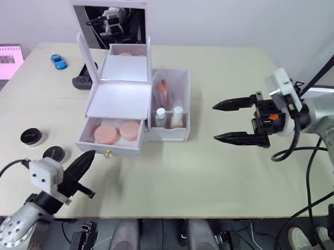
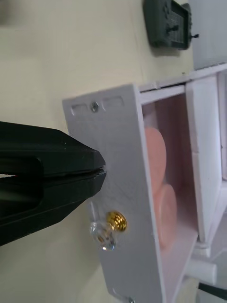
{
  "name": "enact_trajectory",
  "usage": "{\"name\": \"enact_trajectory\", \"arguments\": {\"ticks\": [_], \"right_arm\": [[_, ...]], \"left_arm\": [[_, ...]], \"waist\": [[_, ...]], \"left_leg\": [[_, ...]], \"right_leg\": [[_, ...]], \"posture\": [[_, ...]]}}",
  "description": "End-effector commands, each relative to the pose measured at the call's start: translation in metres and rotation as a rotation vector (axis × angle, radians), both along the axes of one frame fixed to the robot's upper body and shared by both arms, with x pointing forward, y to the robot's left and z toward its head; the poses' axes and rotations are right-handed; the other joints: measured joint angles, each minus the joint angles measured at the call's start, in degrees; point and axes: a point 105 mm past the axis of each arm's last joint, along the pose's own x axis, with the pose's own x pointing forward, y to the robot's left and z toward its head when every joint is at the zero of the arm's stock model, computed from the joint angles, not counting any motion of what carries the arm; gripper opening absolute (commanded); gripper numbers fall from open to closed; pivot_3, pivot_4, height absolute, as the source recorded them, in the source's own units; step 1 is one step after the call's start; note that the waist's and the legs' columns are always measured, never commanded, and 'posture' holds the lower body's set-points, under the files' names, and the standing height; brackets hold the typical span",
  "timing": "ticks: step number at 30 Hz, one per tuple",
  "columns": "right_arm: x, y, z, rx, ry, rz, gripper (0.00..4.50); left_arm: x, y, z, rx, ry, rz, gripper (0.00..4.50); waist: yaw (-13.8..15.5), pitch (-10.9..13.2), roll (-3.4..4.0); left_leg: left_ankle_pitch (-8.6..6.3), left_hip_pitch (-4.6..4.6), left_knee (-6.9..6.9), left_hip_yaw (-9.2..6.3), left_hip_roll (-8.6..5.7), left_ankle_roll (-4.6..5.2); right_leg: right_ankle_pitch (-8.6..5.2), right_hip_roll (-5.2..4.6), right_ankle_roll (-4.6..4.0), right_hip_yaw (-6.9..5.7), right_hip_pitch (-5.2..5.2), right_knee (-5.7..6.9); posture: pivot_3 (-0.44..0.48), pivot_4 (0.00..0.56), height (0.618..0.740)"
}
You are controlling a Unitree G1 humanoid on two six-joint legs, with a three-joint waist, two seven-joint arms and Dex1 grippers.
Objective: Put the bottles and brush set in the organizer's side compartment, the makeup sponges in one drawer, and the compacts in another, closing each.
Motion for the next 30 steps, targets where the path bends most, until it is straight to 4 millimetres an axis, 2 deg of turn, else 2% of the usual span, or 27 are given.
{"name": "enact_trajectory", "arguments": {"ticks": [1, 9, 17, 21, 30], "right_arm": [[-0.005, -0.002, 0.014, -0.009, -0.085, -0.015, 4.50], [-0.004, -0.007, 0.018, -0.038, -0.108, -0.081, 4.50], [-0.002, -0.010, 0.025, -0.050, -0.133, -0.140, 4.50], [-0.003, -0.011, 0.027, -0.052, -0.141, -0.161, 4.50], [-0.006, -0.010, 0.030, -0.055, -0.152, -0.176, 4.50]], "left_arm": [[0.012, -0.006, 0.005, 0.031, -0.036, -0.019, 0.05], [0.050, -0.010, 0.019, 0.064, -0.095, -0.089, 0.05], [0.060, -0.018, 0.014, 0.055, -0.097, -0.127, 0.05], [0.073, -0.027, 0.014, 0.046, -0.114, -0.155, 0.05], [0.082, -0.028, 0.019, 0.044, -0.139, -0.160, 0.05]], "waist": [[0.04, -0.01, 0.03], [0.15, -0.02, 0.02], [0.16, -0.02, 0.03], [0.56, -0.02, 0.04], [1.48, -0.02, 0.05]], "left_leg": [[0.00, 0.00, 0.00, 0.00, 0.00, 0.00], [0.00, -0.03, 0.01, -0.02, -0.01, 0.00], [-0.04, -0.04, -0.07, -0.05, 0.00, 0.09], [-0.04, -0.03, -0.01, -0.05, 0.00, 0.08], [-0.04, -0.03, -0.02, -0.05, 0.00, 0.09]], "right_leg": [[0.00, 0.00, 0.00, 0.00, 0.00, 0.00], [0.01, 0.01, -0.02, 0.02, 0.03, -0.01], [0.12, 0.06, -0.19, 0.01, 0.01, -0.02], [0.00, 0.05, -0.01, 0.03, 0.03, -0.03], [0.02, 0.06, -0.02, 0.02, 0.02, -0.02]], "posture": [[0.000, 0.150, 0.726], [0.000, 0.150, 0.726], [0.000, 0.150, 0.726], [0.000, 0.150, 0.726], [0.000, 0.150, 0.726]]}}
